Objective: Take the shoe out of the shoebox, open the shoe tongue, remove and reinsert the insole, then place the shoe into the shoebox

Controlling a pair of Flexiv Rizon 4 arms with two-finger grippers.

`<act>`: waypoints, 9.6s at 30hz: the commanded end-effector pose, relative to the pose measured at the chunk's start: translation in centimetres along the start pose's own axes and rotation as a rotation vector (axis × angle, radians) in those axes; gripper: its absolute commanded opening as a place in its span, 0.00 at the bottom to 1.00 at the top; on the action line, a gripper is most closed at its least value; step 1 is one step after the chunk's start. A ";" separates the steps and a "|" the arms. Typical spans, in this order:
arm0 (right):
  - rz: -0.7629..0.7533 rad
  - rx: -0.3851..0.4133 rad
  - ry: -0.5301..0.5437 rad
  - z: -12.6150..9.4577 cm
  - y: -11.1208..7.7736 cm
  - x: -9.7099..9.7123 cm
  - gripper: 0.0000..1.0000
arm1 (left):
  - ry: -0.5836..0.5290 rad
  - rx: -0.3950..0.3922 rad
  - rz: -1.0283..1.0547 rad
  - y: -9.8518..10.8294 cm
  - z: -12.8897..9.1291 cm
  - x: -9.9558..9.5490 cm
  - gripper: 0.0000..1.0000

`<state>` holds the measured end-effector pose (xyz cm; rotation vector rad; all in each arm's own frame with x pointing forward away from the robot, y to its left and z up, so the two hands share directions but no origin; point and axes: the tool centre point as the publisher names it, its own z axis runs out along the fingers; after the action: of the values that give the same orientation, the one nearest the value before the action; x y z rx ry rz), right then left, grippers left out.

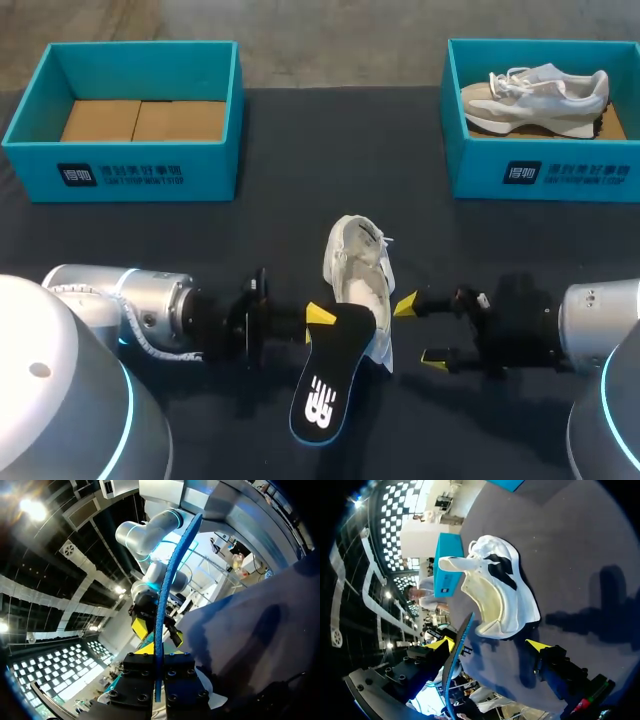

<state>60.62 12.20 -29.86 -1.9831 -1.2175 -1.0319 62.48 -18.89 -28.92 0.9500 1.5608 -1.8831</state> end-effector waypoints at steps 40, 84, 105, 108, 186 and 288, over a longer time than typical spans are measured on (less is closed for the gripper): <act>0.002 -0.006 -0.008 0.5 -0.1 0.2 1.00 | -0.004 -0.055 -0.067 0.5 -2.5 -0.6 0.00; 0.002 -0.006 -0.008 0.5 -0.1 0.2 1.00 | 0.036 0.029 -0.046 1.8 -0.7 -1.0 0.00; 0.002 -0.006 -0.008 0.5 -0.1 0.2 1.00 | 0.052 0.050 -0.047 2.8 -0.1 -0.8 0.00; 0.002 -0.006 -0.008 0.5 -0.1 0.2 1.00 | 0.055 0.049 -0.046 2.9 0.1 -0.7 0.00; 0.002 -0.006 -0.008 0.5 -0.1 0.2 1.00 | 0.028 -0.043 -0.122 6.7 1.7 0.2 0.00; 0.002 -0.006 -0.008 0.5 -0.1 0.2 1.00 | 0.123 -0.187 -0.050 5.9 1.8 0.2 0.38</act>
<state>60.71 12.47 -30.02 -1.9853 -1.2157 -1.0344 67.11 -22.12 -33.18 0.9743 1.8001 -1.7331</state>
